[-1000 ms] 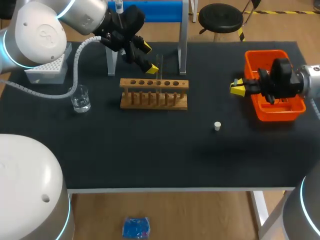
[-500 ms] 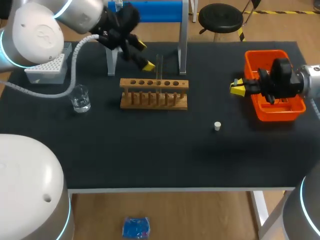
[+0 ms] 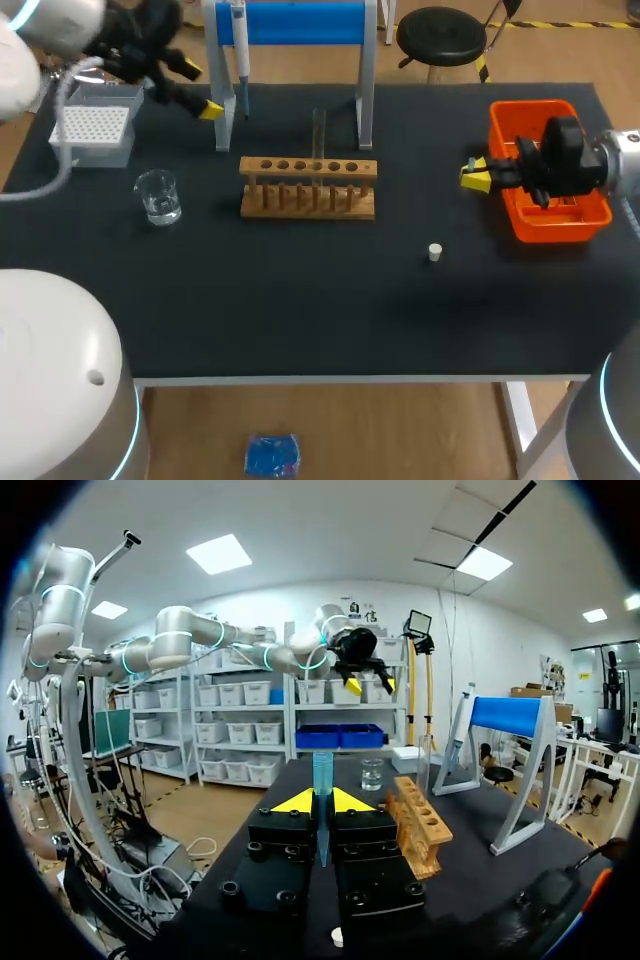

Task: Invert the test tube, pick up the pipette, mount the tip to pipette, aspirate from beaker and dispense into the tube, eject the tip, return the pipette, and cap with the stopper.

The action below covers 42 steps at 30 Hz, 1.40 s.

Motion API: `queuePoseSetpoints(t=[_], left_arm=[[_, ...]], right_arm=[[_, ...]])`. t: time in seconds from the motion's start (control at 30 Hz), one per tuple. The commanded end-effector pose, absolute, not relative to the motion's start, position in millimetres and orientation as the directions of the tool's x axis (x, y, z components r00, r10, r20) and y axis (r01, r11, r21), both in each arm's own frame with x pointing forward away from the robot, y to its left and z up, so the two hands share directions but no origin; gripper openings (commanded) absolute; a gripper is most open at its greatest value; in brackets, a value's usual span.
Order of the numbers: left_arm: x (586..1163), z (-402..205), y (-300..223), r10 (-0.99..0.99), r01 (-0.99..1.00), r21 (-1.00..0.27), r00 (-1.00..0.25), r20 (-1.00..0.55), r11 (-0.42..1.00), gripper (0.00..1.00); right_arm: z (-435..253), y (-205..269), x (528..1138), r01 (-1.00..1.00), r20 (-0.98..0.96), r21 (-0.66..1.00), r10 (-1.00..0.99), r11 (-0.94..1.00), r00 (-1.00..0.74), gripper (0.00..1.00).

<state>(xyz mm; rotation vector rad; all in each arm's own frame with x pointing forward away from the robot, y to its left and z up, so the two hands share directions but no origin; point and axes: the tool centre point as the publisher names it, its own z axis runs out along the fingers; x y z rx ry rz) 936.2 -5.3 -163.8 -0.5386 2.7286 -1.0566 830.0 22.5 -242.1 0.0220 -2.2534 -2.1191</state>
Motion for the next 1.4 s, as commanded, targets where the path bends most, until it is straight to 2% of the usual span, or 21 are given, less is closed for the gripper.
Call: queuePoseSetpoints(t=[0.03,0.17,0.33,0.67,0.8,1.03,1.4], left_arm=[[950.4,-149.0,21.1,-0.347,-0.279,-0.646,-0.937,0.024,0.71,1.0],[969.5,-151.6,39.5,-0.394,-0.338,-0.613,-0.918,0.047,0.714,1.0],[993.9,-164.0,51.5,-0.573,-0.497,-0.561,-0.818,0.048,0.663,1.0],[1004.5,-174.8,28.8,-0.751,-0.594,-0.639,-0.659,0.039,0.488,1.0],[1003.7,-170.4,18.5,-0.81,-0.63,-0.63,-0.587,0.002,0.455,1.0],[1005.7,-167.1,-0.3,-0.858,-0.645,-0.665,-0.513,0.012,0.377,1.0],[1025.8,-179.3,-30.6,-0.878,-0.66,-0.648,-0.478,-0.028,0.38,1.0]], right_arm=[[-242.0,22.7,828.9,0.021,0.024,0.998,-0.041,0.063,-0.999,0.0],[-242.0,22.7,828.9,0.021,0.024,0.998,-0.041,0.063,-0.999,0.0],[-242.0,22.7,828.9,0.021,0.024,0.998,-0.041,0.063,-0.999,0.0],[-242.0,22.7,828.9,0.021,0.024,0.998,-0.041,0.063,-0.999,0.0],[-242.0,22.7,828.9,0.021,0.024,0.998,-0.041,0.063,-0.999,0.0],[-242.0,22.7,828.9,0.021,0.024,0.998,-0.041,0.063,-0.999,0.0],[-242.0,22.7,828.9,0.021,0.024,0.998,-0.041,0.063,-0.999,0.0]])
